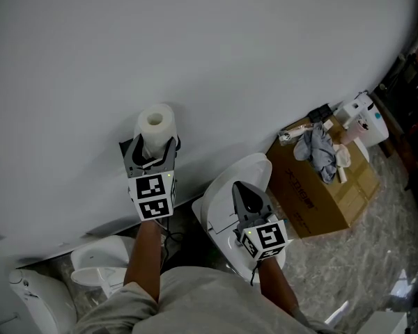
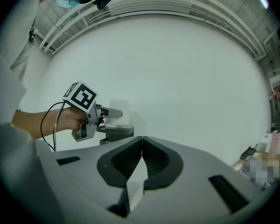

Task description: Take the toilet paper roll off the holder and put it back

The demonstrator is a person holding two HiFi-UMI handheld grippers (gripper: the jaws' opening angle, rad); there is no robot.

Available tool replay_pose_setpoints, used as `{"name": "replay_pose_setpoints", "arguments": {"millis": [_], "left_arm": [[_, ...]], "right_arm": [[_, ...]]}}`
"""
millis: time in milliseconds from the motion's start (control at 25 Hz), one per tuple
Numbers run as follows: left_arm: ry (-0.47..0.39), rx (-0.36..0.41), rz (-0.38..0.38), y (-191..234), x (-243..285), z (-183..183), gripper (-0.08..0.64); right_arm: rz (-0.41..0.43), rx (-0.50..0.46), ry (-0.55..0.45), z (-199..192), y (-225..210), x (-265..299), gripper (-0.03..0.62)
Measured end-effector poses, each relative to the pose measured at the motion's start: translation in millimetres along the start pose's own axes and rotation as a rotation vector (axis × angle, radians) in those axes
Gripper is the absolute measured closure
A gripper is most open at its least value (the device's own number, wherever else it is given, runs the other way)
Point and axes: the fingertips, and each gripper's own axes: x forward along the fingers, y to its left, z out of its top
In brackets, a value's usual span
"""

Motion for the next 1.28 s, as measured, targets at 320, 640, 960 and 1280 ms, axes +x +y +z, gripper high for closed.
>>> {"name": "replay_pose_setpoints", "arguments": {"millis": [320, 640, 960, 1280], "left_arm": [[-0.103, -0.002, -0.009, -6, -20, 16, 0.239], [-0.174, 0.015, 0.000, -13, -55, 33, 0.238], [-0.217, 0.038, 0.016, -23, -107, 41, 0.238], [-0.237, 0.041, 0.019, -35, -146, 38, 0.238]], "right_arm": [[0.022, -0.017, -0.012, 7, 8, -4, 0.588], [0.038, -0.020, -0.027, 11, 19, -26, 0.588], [0.065, -0.020, -0.060, 16, 37, -58, 0.588], [0.074, -0.020, -0.078, 16, 52, -91, 0.588]]}}
